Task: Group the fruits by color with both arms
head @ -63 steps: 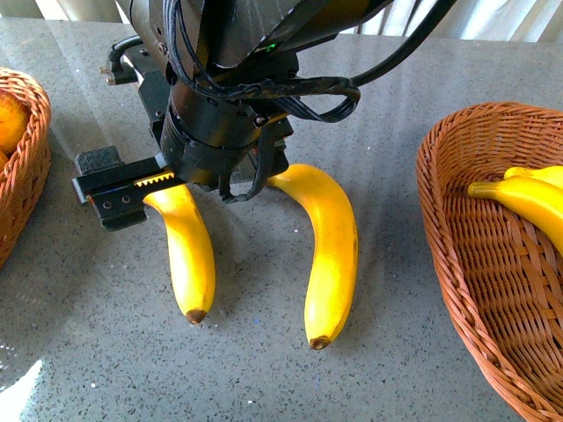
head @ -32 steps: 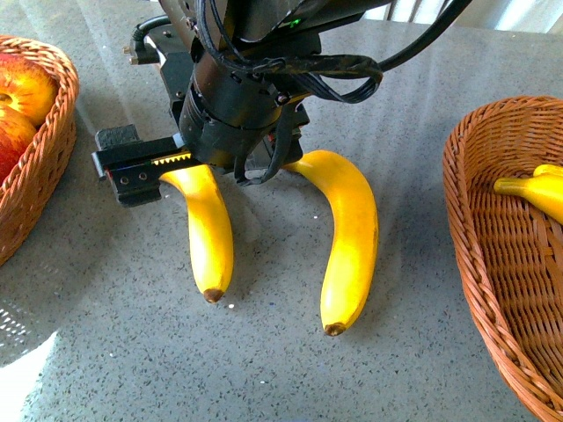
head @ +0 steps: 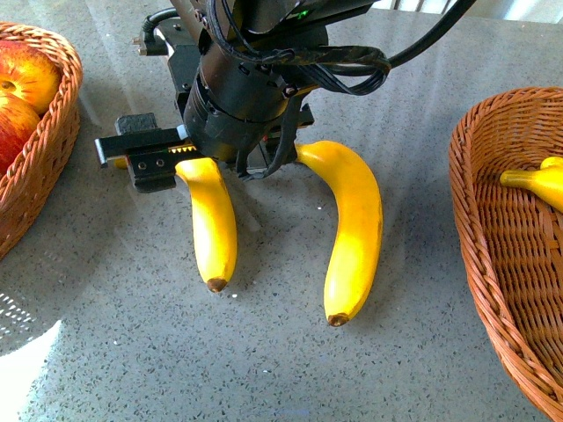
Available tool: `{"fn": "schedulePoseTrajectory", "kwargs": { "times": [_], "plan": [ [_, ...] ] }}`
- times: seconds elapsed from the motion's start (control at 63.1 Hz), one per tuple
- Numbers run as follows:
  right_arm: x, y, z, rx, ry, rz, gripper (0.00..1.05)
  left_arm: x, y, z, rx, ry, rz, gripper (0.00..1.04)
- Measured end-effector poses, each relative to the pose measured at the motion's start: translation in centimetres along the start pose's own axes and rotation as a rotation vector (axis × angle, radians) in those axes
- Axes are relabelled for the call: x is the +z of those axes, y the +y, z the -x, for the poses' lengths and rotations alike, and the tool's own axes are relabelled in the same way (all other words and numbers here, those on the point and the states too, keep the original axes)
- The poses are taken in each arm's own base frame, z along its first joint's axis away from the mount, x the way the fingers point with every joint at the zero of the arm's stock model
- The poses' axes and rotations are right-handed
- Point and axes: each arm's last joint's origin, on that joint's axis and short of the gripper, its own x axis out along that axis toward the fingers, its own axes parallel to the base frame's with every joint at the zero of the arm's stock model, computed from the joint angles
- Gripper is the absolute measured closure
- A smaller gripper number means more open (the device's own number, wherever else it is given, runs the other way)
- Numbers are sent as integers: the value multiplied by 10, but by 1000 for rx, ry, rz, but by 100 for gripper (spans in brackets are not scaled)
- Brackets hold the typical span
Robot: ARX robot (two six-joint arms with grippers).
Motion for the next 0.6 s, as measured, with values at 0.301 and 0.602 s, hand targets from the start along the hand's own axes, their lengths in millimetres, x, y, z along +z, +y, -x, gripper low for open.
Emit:
{"fn": "schedulePoseTrajectory", "kwargs": {
  "times": [0.301,0.602],
  "plan": [
    [-5,-2,-4,-6,17,-14,50,0,0,0,0,0,0,9],
    [-5,-3,-4,-6,11,-33,75,0,0,0,0,0,0,9]
  ]
}}
